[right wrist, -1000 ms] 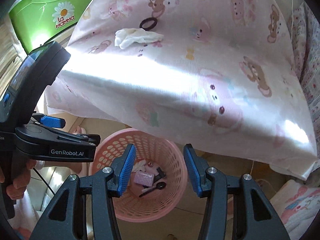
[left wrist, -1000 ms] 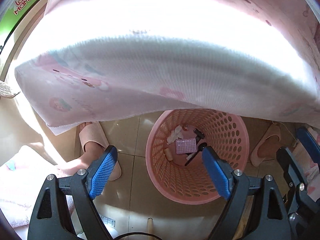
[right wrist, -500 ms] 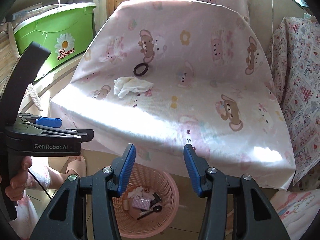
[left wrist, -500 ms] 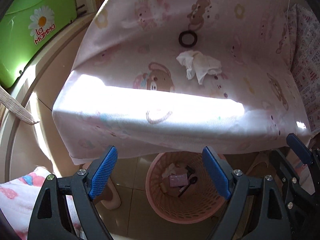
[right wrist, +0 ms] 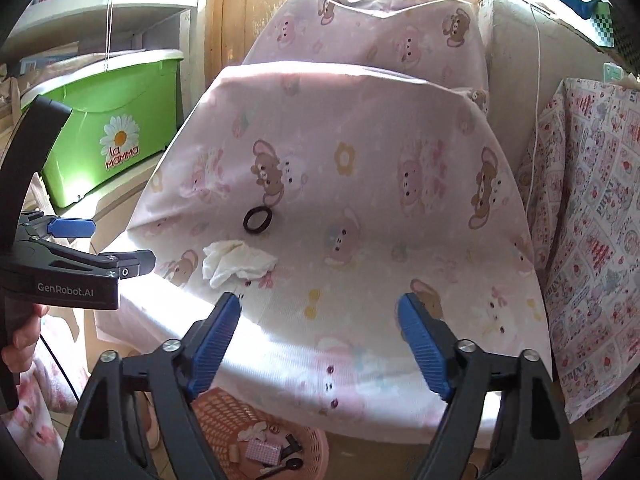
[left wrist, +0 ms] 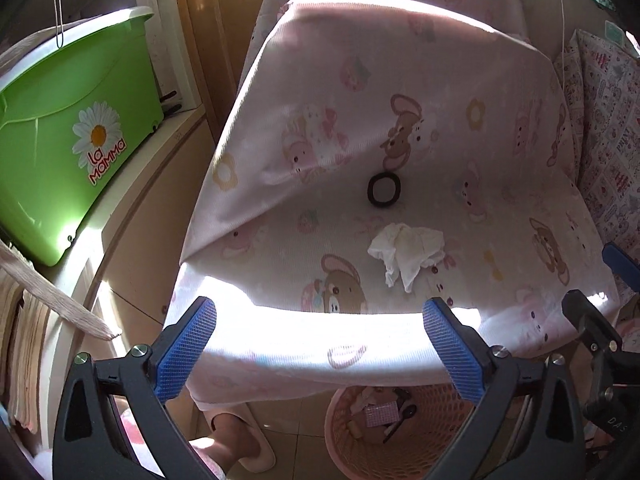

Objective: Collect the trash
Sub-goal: 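Move both tools back up toward the hair tie and tissue on the seat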

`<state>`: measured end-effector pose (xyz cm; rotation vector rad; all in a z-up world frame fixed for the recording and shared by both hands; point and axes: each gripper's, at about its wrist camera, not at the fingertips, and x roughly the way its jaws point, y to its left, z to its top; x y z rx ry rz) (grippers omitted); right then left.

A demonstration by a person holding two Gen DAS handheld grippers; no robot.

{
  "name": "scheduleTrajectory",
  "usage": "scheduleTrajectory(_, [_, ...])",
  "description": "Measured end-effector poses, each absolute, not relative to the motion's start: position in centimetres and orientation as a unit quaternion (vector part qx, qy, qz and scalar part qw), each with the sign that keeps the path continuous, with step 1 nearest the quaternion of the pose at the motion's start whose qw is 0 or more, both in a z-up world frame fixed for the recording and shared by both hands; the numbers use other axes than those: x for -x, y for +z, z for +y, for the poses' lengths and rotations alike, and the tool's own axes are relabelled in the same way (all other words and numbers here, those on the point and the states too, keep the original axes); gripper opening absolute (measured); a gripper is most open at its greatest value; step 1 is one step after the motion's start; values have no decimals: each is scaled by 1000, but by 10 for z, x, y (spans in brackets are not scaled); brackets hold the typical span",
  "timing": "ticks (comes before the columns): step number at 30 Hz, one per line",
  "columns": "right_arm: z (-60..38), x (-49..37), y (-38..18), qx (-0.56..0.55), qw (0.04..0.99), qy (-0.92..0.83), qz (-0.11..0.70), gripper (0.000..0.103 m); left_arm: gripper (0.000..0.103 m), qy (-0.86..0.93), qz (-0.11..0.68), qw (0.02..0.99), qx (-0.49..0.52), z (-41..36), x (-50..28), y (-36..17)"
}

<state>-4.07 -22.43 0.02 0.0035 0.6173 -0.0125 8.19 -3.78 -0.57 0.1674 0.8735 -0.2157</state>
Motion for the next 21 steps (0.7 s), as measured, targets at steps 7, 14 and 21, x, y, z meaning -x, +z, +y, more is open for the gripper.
scheduleTrajectory(7, [-237, 0, 26, -31, 956, 4, 291, 87, 102, -105, 364, 922, -82, -35, -123, 47])
scheduleTrajectory(14, [-230, -21, 9, -40, 954, 5, 296, 87, 102, -87, 384, 917, -64, -15, -147, 14])
scheduleTrajectory(21, [-216, -37, -17, -42, 950, 11, 309, 87, 102, -78, 471, 879, 15, 21, -177, -18])
